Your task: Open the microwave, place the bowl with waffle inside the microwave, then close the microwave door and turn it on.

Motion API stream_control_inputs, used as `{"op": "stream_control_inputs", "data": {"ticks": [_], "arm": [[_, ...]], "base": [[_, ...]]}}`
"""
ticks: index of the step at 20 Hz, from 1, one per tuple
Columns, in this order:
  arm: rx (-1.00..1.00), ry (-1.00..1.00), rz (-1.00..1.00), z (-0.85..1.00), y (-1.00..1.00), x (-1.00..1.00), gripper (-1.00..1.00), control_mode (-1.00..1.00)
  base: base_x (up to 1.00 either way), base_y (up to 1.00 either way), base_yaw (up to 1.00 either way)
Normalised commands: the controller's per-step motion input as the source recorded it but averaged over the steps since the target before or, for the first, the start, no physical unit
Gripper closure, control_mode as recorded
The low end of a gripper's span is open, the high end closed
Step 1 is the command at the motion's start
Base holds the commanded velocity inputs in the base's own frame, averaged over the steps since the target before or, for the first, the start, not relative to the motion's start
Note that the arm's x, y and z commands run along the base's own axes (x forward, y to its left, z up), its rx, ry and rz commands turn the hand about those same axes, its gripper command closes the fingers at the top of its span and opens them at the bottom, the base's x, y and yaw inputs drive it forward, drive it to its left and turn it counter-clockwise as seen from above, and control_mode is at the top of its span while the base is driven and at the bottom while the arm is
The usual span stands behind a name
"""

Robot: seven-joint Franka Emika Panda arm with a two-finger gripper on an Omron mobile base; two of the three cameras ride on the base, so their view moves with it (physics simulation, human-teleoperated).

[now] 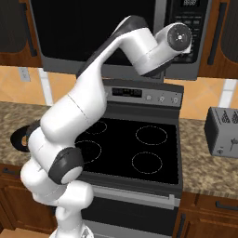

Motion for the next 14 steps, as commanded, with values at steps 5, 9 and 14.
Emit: {"op": "stream_control_inputs", "data": {"ticks": [5,9,14], "arm": [[-0.05,0.0,-0.34,-0.01,0.19,-0.83,1.0,-1.0],[-0.08,0.0,-0.39,0.0,0.28,-0.91,1.0,-1.0],[-0.05,0.0,-0.41,-0.01,0.39,-0.78,1.0,-1.0]], "base": [[0.0,0.0,0.0],[0.0,0.0,0.0],[0.0,0.0,0.0]]}}
